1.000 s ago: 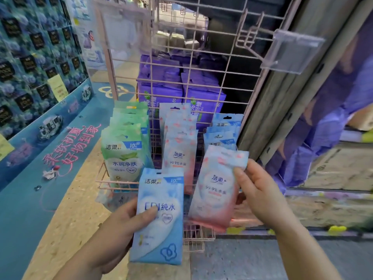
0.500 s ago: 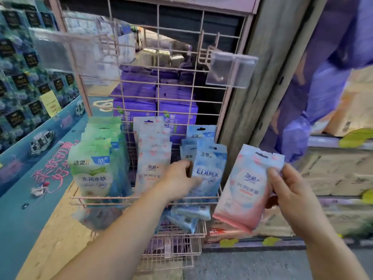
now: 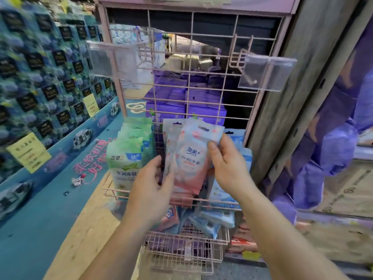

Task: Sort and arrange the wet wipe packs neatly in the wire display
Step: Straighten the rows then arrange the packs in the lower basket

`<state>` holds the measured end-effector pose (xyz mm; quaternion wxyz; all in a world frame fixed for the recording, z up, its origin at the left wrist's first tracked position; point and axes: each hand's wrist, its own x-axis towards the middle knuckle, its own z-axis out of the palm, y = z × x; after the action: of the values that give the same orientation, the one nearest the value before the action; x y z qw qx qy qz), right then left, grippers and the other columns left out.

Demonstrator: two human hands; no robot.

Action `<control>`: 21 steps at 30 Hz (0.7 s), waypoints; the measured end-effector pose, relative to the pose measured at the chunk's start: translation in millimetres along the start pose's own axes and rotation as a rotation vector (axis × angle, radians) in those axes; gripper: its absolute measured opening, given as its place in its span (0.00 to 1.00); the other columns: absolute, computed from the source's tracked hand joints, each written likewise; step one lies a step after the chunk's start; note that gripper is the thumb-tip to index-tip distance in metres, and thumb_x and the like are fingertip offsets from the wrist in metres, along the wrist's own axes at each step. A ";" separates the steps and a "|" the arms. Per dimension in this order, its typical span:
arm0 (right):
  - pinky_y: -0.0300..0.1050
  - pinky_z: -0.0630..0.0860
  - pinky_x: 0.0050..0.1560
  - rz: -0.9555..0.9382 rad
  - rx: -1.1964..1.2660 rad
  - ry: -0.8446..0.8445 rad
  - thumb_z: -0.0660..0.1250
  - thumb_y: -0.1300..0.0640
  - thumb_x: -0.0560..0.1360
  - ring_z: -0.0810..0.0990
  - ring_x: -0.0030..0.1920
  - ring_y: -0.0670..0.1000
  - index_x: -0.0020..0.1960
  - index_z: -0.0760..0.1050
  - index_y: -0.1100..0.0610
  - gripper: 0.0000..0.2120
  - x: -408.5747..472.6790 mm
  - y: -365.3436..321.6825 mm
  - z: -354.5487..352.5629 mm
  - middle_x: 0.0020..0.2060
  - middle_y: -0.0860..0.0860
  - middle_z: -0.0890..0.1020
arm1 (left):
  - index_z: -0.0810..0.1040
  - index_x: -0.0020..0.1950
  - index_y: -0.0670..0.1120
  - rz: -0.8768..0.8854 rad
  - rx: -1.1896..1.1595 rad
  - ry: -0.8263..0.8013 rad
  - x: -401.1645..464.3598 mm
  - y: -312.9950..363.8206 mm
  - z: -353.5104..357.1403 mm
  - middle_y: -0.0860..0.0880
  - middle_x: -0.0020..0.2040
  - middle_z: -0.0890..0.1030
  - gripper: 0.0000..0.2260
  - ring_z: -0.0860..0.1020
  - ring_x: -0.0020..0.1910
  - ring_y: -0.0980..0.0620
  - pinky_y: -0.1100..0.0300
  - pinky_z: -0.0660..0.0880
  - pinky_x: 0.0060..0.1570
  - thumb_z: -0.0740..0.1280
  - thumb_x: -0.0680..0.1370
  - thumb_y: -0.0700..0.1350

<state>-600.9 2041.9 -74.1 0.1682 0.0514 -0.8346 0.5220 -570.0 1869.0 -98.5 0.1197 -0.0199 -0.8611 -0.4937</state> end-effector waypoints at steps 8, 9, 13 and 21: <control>0.42 0.68 0.47 0.265 -0.331 -0.211 0.62 0.54 0.77 0.77 0.56 0.57 0.70 0.62 0.52 0.23 -6.3 6.3 33.7 0.56 0.53 0.79 | 0.48 0.78 0.42 -0.215 0.224 -0.250 18.8 -2.7 13.5 0.42 0.70 0.73 0.37 0.72 0.67 0.44 0.61 0.67 0.53 0.66 0.77 0.49; 0.41 0.68 0.48 0.304 -0.301 -0.213 0.63 0.54 0.76 0.77 0.58 0.57 0.73 0.57 0.53 0.29 -7.3 6.0 39.1 0.59 0.54 0.78 | 0.54 0.76 0.41 -0.238 0.207 -0.263 26.4 -4.9 15.5 0.42 0.68 0.74 0.34 0.73 0.65 0.44 0.60 0.68 0.53 0.67 0.75 0.47; 0.47 0.76 0.58 0.426 0.097 -0.178 0.72 0.53 0.62 0.79 0.57 0.51 0.69 0.62 0.50 0.37 -3.4 8.6 60.5 0.60 0.52 0.79 | 0.73 0.57 0.46 -0.232 0.170 -0.256 52.3 -22.6 28.6 0.48 0.53 0.81 0.20 0.80 0.54 0.47 0.58 0.77 0.47 0.67 0.66 0.44; 0.45 0.77 0.57 0.335 0.099 -0.114 0.69 0.64 0.68 0.80 0.55 0.48 0.71 0.58 0.46 0.37 -1.4 15.8 66.6 0.57 0.48 0.81 | 0.68 0.67 0.44 -0.189 0.116 -0.148 59.8 -39.6 38.6 0.40 0.58 0.79 0.31 0.78 0.58 0.41 0.47 0.77 0.56 0.60 0.64 0.48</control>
<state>-618.9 1989.7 -114.5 0.0289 -0.0506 -0.8130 0.5794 -641.2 1876.7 -137.2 0.0097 0.0317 -0.8929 -0.4491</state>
